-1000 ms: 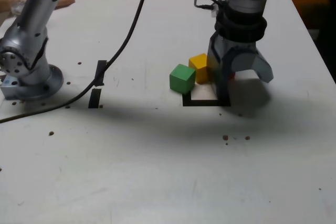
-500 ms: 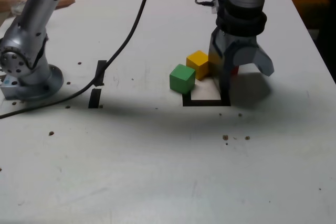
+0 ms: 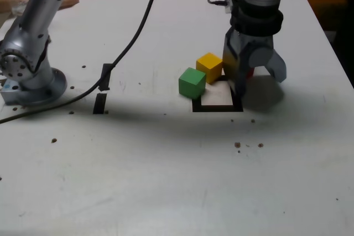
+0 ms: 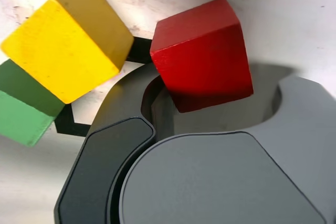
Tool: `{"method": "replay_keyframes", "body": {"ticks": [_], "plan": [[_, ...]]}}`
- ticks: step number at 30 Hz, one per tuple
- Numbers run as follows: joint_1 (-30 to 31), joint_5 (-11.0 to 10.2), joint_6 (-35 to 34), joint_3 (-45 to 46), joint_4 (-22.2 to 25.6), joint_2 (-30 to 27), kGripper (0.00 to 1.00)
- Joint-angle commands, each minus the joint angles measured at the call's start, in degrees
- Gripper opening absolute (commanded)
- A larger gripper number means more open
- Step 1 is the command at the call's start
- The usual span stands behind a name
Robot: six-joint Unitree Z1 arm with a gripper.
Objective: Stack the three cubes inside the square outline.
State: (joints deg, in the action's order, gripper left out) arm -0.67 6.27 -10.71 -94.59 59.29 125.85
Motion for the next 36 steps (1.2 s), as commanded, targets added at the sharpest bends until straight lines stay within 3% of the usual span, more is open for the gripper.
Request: {"method": "replay_keyframes", "body": {"ticks": [1, 6, 11, 20, 26, 36], "plan": [[-0.1, 0.1, 0.2, 0.2, -1.2, 1.0, 0.32], [-0.2, 2.7, 2.2, 0.4, -2.3, 1.5, 0.15], [-0.4, 5.2, 4.0, 1.0, -2.8, 1.7, 0.12], [-0.4, 5.6, 4.3, 2.3, -4.5, 1.4, 0.11], [-0.1, 6.1, 4.4, 3.2, -5.1, 1.0, 0.26], [0.5, 8.4, 5.9, 3.8, -4.9, -0.7, 0.71]]}}
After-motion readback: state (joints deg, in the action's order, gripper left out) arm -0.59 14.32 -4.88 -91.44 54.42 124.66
